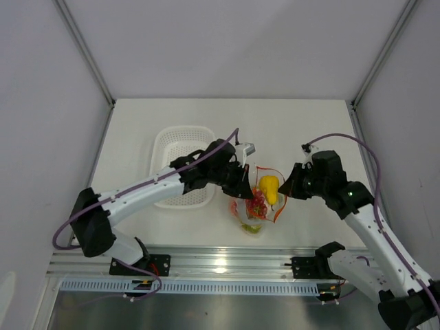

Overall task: Place the food in the zip-top bag and seal the zipper
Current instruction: Adjust the zipper food storage bag at the center of the board.

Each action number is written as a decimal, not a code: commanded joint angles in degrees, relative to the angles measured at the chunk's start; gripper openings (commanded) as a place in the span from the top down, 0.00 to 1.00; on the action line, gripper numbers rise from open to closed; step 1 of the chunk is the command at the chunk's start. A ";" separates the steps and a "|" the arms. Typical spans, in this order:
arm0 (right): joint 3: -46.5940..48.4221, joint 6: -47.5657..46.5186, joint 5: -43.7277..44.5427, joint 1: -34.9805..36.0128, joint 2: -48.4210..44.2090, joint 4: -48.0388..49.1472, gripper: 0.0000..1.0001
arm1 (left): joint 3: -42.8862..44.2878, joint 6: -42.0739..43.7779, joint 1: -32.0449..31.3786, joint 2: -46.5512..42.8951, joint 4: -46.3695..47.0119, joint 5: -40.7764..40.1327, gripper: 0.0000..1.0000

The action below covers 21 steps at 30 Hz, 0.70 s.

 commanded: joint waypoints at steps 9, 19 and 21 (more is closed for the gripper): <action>15.60 -0.61 -0.79 1.98 3.30 -3.69 1.00 | 9.35 -1.27 1.95 -6.22 -5.20 -1.94 1.00; 1.62 1.51 -0.80 2.60 4.77 5.80 1.00 | 1.51 -2.17 2.21 1.39 -0.72 -2.73 0.99; 4.08 -0.25 0.09 2.77 7.24 3.96 1.00 | 4.49 -1.46 2.47 4.30 -2.56 -3.87 0.99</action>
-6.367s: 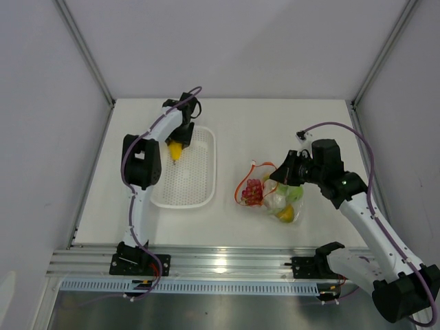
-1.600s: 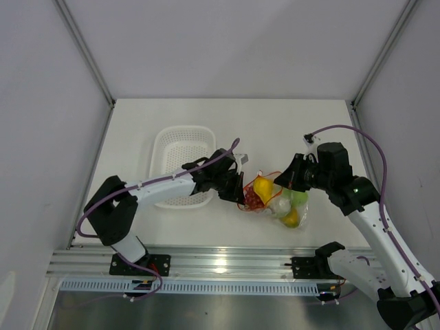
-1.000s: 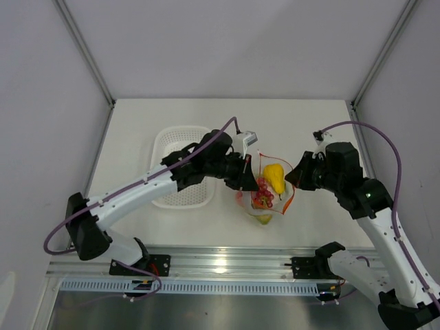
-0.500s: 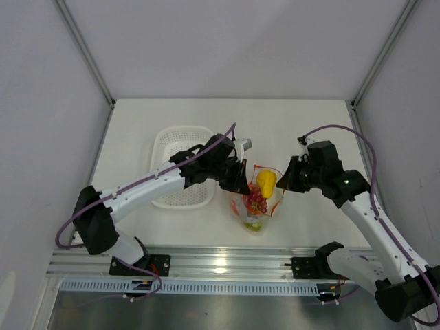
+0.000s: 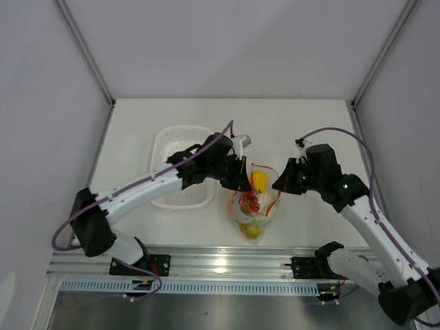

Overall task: Place the food in the zip-top bag and seal the zipper
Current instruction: Adjust the zipper food storage bag at the center of the board.

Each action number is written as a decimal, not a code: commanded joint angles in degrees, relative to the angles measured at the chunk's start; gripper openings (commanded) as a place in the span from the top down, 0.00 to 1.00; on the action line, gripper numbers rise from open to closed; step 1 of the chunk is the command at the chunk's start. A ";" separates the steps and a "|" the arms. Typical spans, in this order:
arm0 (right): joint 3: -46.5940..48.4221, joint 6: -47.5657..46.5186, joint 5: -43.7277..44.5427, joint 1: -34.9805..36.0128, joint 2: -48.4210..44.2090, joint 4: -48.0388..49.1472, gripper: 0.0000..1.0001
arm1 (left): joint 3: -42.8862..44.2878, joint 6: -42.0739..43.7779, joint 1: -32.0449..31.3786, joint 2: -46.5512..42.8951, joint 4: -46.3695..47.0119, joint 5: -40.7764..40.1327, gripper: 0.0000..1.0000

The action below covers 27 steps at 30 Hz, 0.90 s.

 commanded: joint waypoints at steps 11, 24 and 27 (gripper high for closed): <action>5.82 2.21 -0.64 4.13 -4.70 -0.09 1.00 | 1.28 -1.38 -3.22 -6.11 -0.30 -3.62 0.99; 9.29 -0.68 8.42 7.03 -0.83 -3.06 1.00 | 5.05 -0.06 -2.87 -4.59 -1.17 -3.62 1.00; 11.34 0.71 6.66 7.38 -2.33 -3.60 1.00 | 3.74 -0.32 -3.31 -6.63 -0.65 -3.45 0.99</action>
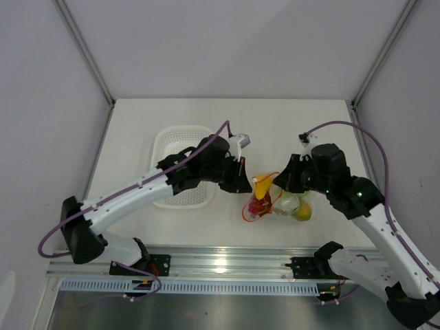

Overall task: Place the food in the zip-top bag and seal the zipper
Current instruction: Adjust the zipper food storage bag at the center of the board.

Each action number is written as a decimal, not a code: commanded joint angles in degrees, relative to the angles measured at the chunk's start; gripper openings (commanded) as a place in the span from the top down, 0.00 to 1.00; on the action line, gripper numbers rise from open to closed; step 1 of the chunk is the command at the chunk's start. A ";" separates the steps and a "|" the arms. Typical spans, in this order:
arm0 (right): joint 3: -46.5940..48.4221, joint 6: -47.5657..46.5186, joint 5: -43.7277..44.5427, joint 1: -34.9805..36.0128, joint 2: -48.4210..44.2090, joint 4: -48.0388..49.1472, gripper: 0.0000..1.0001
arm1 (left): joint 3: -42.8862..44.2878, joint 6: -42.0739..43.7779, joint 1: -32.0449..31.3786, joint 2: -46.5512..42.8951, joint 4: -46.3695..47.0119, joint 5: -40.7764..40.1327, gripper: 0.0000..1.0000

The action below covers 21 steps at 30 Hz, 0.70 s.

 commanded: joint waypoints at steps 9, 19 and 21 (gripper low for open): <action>-2.24 1.58 -4.56 -0.99 0.07 5.50 1.00 | -7.62 1.81 0.04 -4.56 1.60 -9.50 0.84; -2.84 2.55 -5.35 -0.54 -3.27 5.23 1.00 | -20.11 -1.00 -1.72 -14.67 4.15 -13.36 0.39; -3.46 3.07 -5.61 -0.63 -3.36 6.03 1.00 | -20.65 -1.62 -2.16 -16.16 4.50 -14.51 0.40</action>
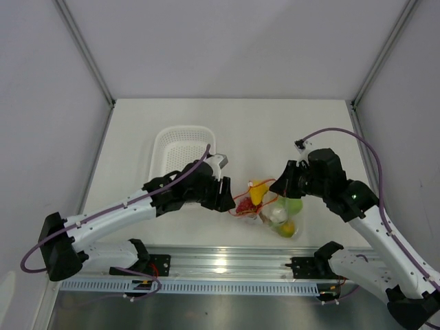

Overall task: Place the food in the zip-top bag and seal the zipper
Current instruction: Adjust the zipper food storage bag at the center of the board.

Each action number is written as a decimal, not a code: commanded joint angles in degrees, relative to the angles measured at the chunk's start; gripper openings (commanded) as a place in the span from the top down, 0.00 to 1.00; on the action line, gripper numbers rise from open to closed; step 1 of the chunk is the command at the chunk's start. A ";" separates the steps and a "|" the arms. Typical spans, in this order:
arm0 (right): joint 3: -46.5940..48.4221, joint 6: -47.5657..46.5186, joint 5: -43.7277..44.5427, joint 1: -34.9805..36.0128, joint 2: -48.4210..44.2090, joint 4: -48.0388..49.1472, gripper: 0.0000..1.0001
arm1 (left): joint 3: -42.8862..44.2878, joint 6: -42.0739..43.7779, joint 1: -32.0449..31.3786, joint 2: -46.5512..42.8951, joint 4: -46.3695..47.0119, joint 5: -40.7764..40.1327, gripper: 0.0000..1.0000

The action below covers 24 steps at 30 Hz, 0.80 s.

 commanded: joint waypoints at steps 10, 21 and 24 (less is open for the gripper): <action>1.07 1.66 -1.42 0.16 -0.65 3.80 1.00 | -1.26 -1.27 -0.72 1.74 2.97 -6.14 0.45; 1.95 1.13 -0.54 0.16 -1.62 2.04 1.00 | -0.74 -0.92 -0.72 9.57 6.76 -3.33 0.64; 1.77 1.13 -0.54 0.07 -1.79 2.04 1.00 | 0.05 -0.83 -0.72 11.24 7.29 -2.89 0.76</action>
